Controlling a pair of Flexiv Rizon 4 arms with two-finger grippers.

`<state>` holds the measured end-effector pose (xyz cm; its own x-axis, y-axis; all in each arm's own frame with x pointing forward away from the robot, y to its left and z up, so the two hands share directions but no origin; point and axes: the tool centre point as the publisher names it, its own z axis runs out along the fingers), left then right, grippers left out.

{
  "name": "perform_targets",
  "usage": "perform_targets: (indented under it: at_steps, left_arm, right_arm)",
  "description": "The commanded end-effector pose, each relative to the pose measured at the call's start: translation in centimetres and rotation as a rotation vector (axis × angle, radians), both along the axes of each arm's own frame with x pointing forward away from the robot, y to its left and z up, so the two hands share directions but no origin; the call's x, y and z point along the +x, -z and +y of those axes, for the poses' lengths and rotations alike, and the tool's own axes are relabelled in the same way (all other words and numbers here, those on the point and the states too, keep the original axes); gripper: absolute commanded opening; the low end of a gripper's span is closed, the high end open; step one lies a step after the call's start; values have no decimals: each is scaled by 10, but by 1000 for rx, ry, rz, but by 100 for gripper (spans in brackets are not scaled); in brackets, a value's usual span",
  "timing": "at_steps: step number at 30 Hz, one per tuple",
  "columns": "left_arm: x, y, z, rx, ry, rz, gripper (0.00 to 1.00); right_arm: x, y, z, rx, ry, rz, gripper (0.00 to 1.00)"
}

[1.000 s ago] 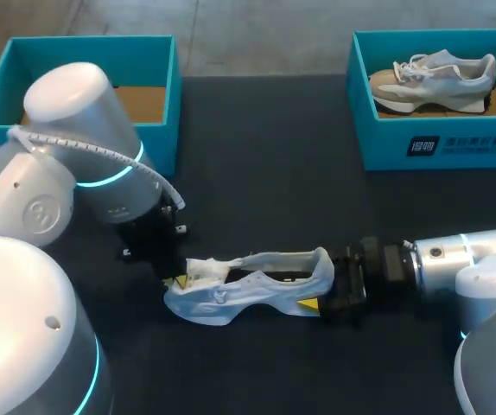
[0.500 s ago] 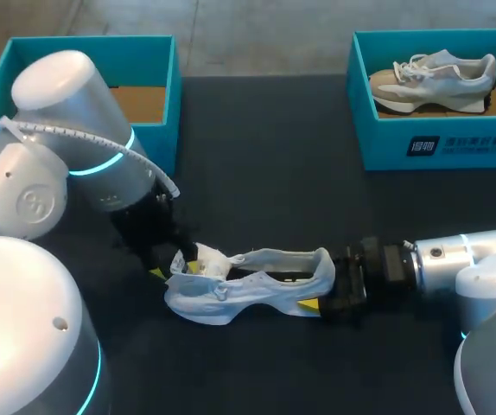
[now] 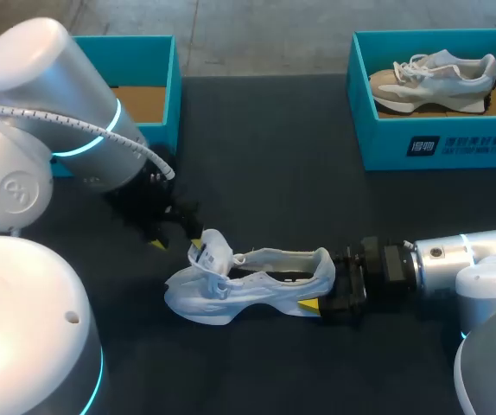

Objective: Take the shoe out of the shoebox, open the shoe tongue, remove and reinsert the insole, then place the shoe into the shoebox

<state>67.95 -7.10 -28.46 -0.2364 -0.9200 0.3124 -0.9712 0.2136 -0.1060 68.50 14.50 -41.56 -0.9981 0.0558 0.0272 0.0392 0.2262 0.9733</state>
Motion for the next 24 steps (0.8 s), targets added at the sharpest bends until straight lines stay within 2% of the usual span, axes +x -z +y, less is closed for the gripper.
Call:
perform_targets:
  at_steps: [1,7,9,12,13,14,19,24]
  left_arm:
    - [-2,-20,-5,21,79,-17,48]
    - [5,-38,-15,37,187,-53,34]
    - [6,-43,-19,42,218,-68,32]
    - [8,-50,-22,50,285,-79,18]
    - [9,-53,-24,56,321,-82,6]
    - [9,-55,-24,54,350,-89,0]
    - [12,-66,-29,33,551,-131,0]
    - [9,-71,-32,10,841,-176,0]
  right_arm:
    - [-1,-1,1,-2,3,0,0]
    - [-1,-1,1,-2,3,0,0]
    - [-1,-1,1,-2,3,0,0]
    - [-1,-1,1,-2,3,0,0]
    - [-1,-1,1,-2,3,0,0]
    - [-1,-1,1,-2,3,0,0]
    - [-1,-1,1,-2,3,0,0]
    - [-1,-1,1,-2,3,0,0]
